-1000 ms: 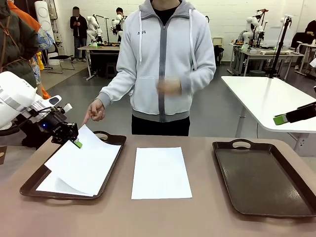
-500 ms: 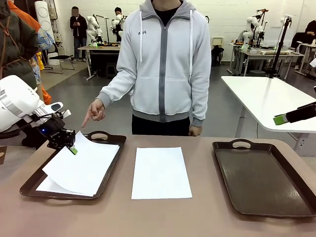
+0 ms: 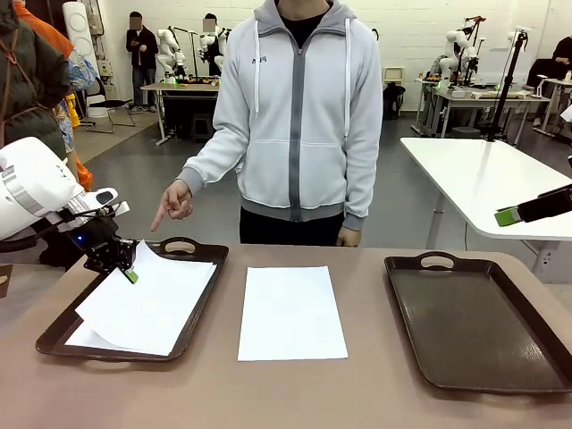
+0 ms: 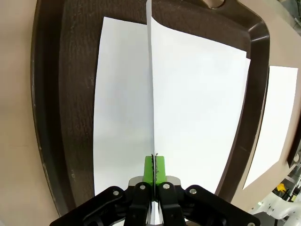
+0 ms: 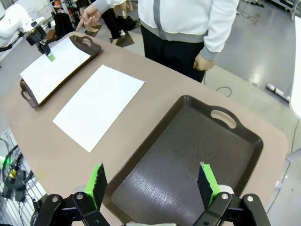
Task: Sort the A4 documents.
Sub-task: Place the A4 Paper in the designated Handle tray.
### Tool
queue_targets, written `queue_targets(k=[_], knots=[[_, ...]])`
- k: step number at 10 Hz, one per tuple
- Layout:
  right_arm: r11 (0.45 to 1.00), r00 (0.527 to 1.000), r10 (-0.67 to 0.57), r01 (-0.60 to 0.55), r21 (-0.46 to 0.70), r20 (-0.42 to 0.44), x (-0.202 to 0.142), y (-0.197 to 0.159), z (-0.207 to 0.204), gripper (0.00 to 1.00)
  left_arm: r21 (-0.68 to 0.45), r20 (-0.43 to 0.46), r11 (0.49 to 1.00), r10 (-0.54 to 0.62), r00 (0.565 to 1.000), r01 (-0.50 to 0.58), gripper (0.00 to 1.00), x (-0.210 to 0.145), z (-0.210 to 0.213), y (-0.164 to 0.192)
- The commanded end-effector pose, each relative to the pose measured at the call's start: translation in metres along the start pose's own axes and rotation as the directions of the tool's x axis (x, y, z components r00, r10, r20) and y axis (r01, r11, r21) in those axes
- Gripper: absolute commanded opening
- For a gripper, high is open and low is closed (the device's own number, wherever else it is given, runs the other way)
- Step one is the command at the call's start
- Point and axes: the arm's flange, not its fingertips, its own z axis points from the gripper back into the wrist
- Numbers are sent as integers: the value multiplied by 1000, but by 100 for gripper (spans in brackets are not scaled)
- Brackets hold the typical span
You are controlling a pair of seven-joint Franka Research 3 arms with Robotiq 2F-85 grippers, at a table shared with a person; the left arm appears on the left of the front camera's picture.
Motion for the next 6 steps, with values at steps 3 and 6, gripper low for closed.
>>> queue_targets(k=[3,6], knots=[[1000,1000,-2,2,7,2,0,0,-2,100,57,4,998,7,1000,-7,41,-1,6,-3],[1000,1000,-2,2,7,2,0,0,-2,100,93,34,996,-14,999,11,44,-6,30,-5]])
